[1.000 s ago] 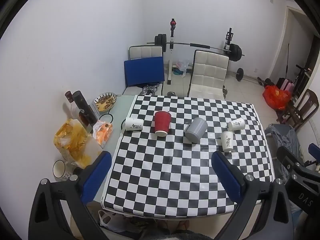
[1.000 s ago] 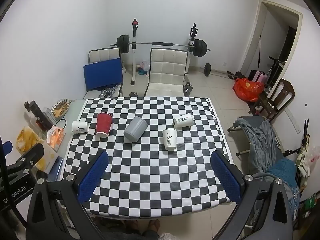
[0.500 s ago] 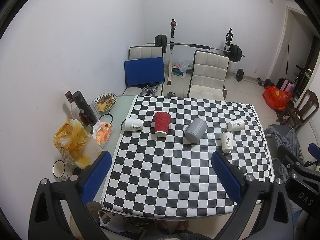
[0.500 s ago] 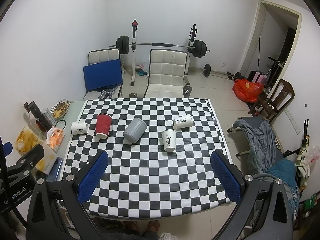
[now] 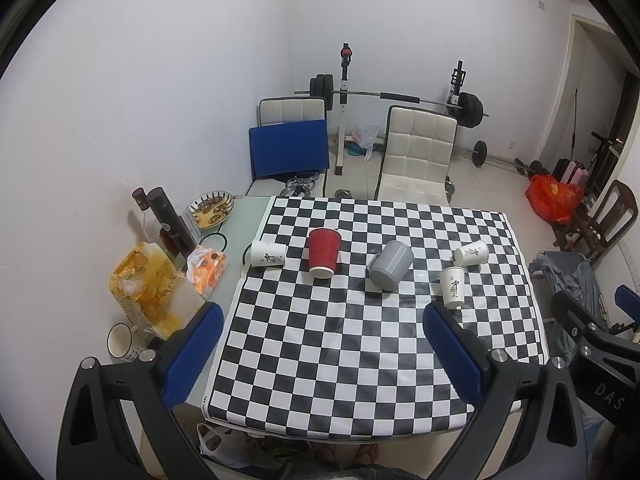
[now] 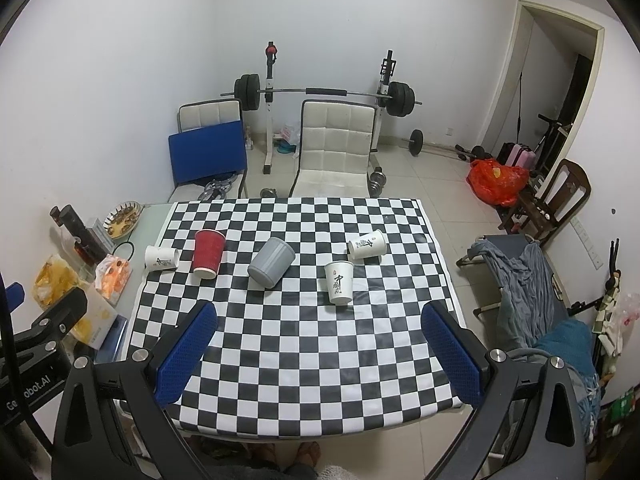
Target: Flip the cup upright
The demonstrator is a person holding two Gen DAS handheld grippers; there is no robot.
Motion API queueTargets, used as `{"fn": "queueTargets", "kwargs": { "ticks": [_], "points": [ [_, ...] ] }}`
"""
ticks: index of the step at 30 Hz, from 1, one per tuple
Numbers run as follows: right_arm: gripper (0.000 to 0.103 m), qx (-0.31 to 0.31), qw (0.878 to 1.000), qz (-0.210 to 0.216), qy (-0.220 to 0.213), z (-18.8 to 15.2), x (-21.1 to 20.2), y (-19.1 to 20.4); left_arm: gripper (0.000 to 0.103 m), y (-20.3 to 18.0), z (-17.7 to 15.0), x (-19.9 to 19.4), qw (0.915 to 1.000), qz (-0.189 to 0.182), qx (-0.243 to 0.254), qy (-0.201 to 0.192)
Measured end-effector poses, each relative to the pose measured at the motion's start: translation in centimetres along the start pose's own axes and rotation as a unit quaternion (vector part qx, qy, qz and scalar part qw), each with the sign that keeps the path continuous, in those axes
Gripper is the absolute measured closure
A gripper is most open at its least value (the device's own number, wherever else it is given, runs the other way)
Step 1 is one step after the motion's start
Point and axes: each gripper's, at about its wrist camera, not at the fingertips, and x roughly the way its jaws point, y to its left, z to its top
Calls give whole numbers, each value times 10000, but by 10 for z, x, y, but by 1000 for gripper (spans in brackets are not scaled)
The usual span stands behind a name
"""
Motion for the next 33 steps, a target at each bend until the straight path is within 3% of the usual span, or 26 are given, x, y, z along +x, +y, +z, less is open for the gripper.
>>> {"fn": "queueTargets", "kwargs": {
  "ticks": [17,33],
  "points": [
    [0,-34,10000,23,-51,20,-11,-1,1,-3,4,-5,10000,10,-9,-44],
    [0,-8,10000,23,-79,18,-13,-2,1,-3,6,-7,10000,-8,-6,-79]
  ]
}}
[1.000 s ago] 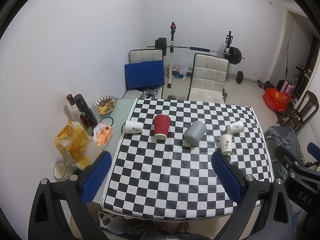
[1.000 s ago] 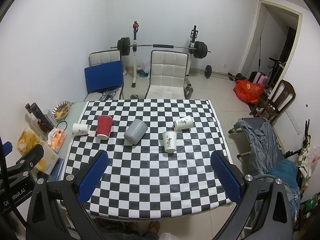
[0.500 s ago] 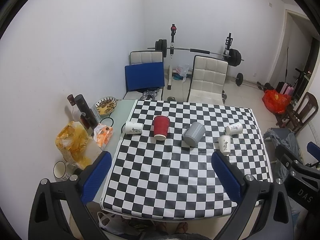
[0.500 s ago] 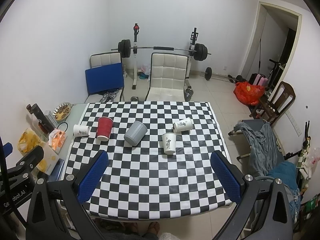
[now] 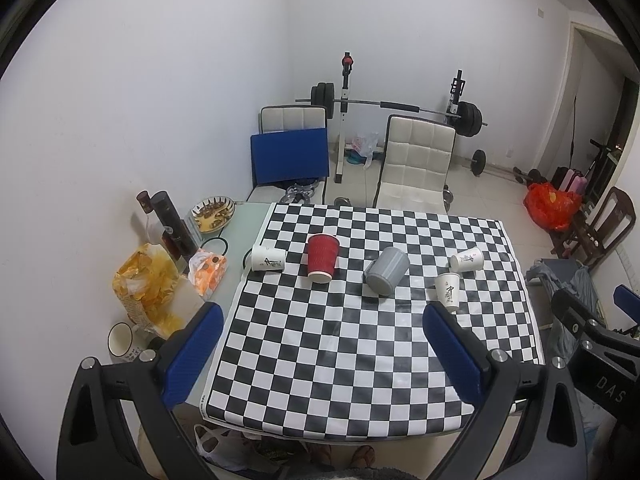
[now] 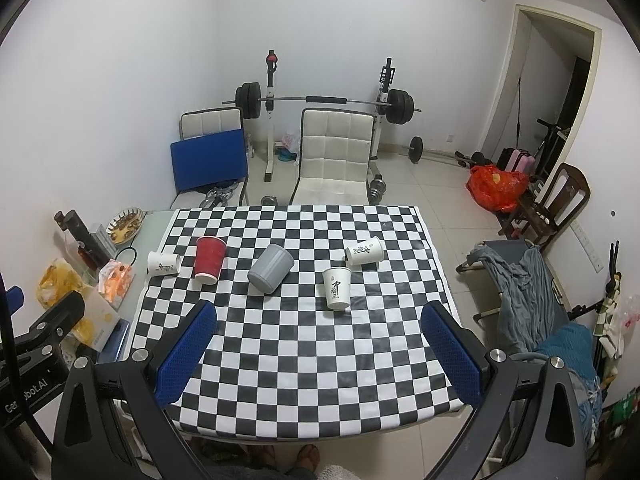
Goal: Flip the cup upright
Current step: 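Move the left tool toward the white cup lying beside the red cup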
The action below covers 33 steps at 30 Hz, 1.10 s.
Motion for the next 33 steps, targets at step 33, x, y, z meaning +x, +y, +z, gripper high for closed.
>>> {"fn": "queueTargets", "kwargs": {
  "ticks": [33],
  "points": [
    [0,-734,9826,890,1452,-66,201,52,1,40,-58,136,9670,1547,-1129,1681]
  ]
}}
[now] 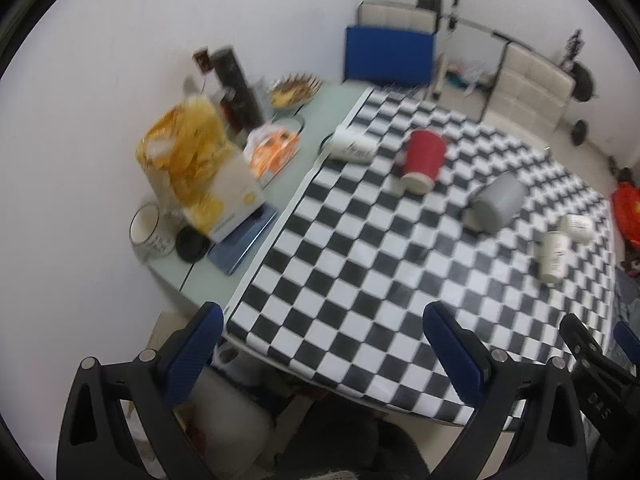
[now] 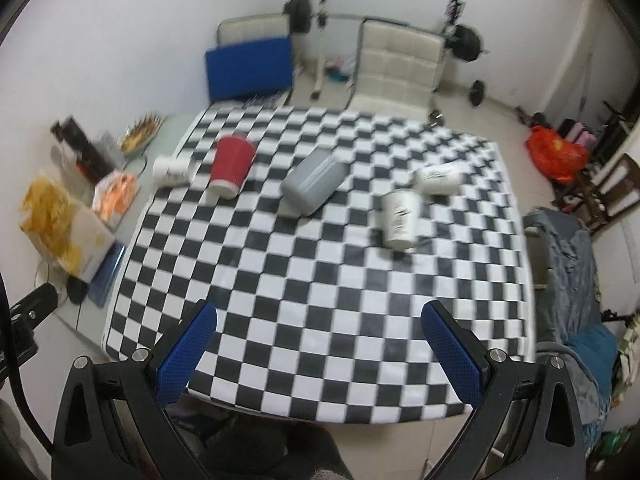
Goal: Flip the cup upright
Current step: 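Move the left tool toward the white cup lying beside the red cup, then close the left gripper on the white cup's base and lift it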
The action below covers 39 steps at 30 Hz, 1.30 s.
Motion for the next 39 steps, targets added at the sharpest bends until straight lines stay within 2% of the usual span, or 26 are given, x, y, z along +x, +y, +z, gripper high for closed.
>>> {"fn": "queueTargets", "kwargs": {
  "ticks": [5,12,17,21,26,29,33,39],
  "points": [
    [0,-282,9991,129,283,23,60,32,1,6,20,40,9994,114,-208,268],
    [0,-580,9961,261,614,67,119,76,1,5,73,92,9974,13,-416,591],
    [0,-774,9933,165,838,103,162,105,1,8,115,135,9934,-275,-650,901],
    [0,-842,9910,96,1040,136,199,127,1,14,144,176,9841,-627,-996,1331],
    [0,-891,9899,-4,1105,179,237,153,1,19,172,230,9679,-987,-1409,1835],
    [0,-933,9891,-84,1136,202,257,165,1,24,185,259,9539,-1260,-1737,2100],
    [0,-1013,9878,-222,1158,225,279,179,2,33,200,294,9228,-1829,-2387,2409],
    [0,-1006,9854,-411,1308,248,310,186,2,31,214,337,8745,-2464,-3156,2737]
  ]
}}
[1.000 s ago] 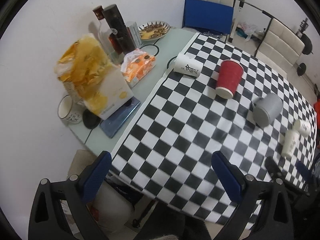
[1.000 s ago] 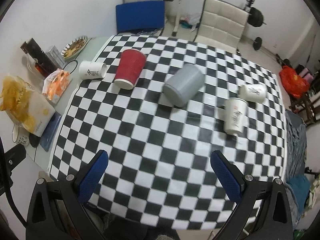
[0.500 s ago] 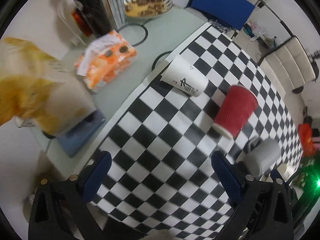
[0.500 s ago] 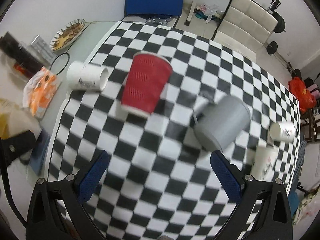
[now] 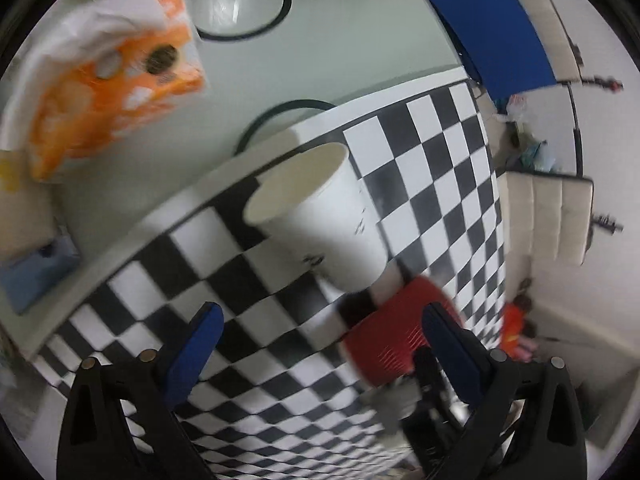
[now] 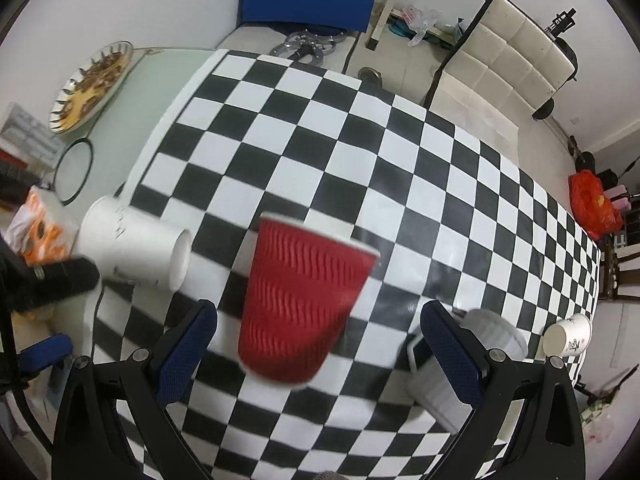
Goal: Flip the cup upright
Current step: 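Close the left gripper on the white cup's base and lift it, then carry the white cup with the left gripper toward the right tool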
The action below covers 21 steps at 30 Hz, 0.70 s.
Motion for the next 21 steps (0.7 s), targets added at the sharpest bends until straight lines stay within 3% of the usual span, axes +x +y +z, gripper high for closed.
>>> {"fn": "queueTargets", "kwargs": {
  "ticks": [6,10,11,17,19,21],
  "points": [
    [1,61,9998,-168,108,14,13,-3,7,-10,24,27,9993,-145,-317,159],
    [1,148,9996,-205,150,21,17,-7,31,-15,40,40,9995,20,-297,130],
    [1,173,9995,-214,153,21,17,-8,32,-16,41,42,9996,92,-246,95],
    [1,318,9990,-256,169,23,16,-15,39,-27,45,49,9978,514,384,-156],
    [1,354,9988,-280,167,22,16,-19,39,-34,42,47,9938,755,746,-332],
    [1,382,9987,-283,170,22,15,-21,40,-44,37,43,9829,1154,1302,-599]
  ]
}}
